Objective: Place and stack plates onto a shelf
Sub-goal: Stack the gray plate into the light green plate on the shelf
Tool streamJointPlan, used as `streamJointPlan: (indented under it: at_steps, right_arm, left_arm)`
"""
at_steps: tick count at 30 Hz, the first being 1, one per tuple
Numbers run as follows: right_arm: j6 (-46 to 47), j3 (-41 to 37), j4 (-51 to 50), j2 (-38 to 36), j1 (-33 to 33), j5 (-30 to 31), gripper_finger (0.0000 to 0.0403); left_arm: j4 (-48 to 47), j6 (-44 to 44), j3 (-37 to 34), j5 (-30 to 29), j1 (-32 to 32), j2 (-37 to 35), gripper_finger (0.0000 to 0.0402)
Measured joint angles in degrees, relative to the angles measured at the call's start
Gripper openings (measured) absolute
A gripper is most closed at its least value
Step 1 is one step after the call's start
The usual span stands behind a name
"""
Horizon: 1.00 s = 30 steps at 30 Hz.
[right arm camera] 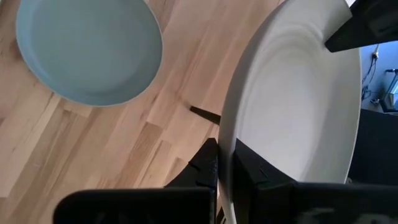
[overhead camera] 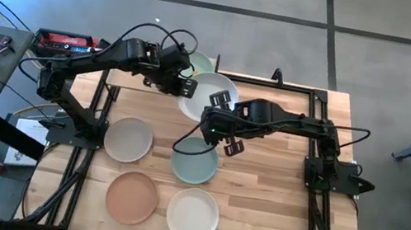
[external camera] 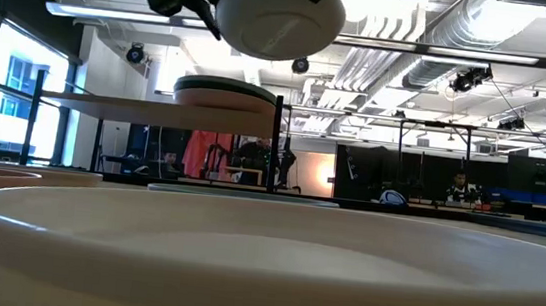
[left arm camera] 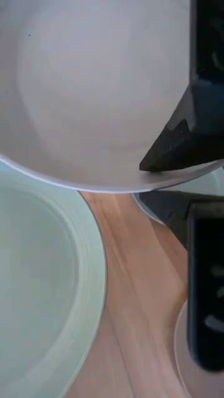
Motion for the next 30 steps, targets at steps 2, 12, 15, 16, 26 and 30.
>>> streamJointPlan:
  at_steps: [2, 12, 15, 16, 26, 30]
  right_arm:
    - [0.0, 0.0, -0.3, 0.0, 0.0, 0.4, 0.0]
    - [3.2, 0.0, -1.8, 0.0, 0.0, 2.5, 0.0023]
    - [5.6, 0.0, -2.1, 0.0, 0.0, 3.2, 0.0059]
    - [6.2, 0.0, -2.2, 0.0, 0.0, 3.4, 0.0072]
    - [13.1, 0.0, -4.2, -1.6, 0.0, 2.2, 0.0147]
    - [16.2, 0.1, -4.2, -3.4, 0.0, 1.6, 0.0151]
  left_arm:
    - [0.2, 0.2, 0.0, 0.0, 0.0, 0.0, 0.0021]
    - [-0.3, 0.8, 0.1, -0.9, 0.1, 0.0, 0.0005]
    - [-1.2, 2.3, 0.0, -1.1, 0.3, 0.0, 0.0002]
    - [-1.7, 3.0, -0.1, -0.8, 0.5, 0.0, 0.0002]
    - [-1.2, 8.3, -0.1, -0.1, 6.6, 0.0, 0.0001]
    - [-1.2, 10.8, -0.1, 0.0, 10.8, 0.0, 0.0001]
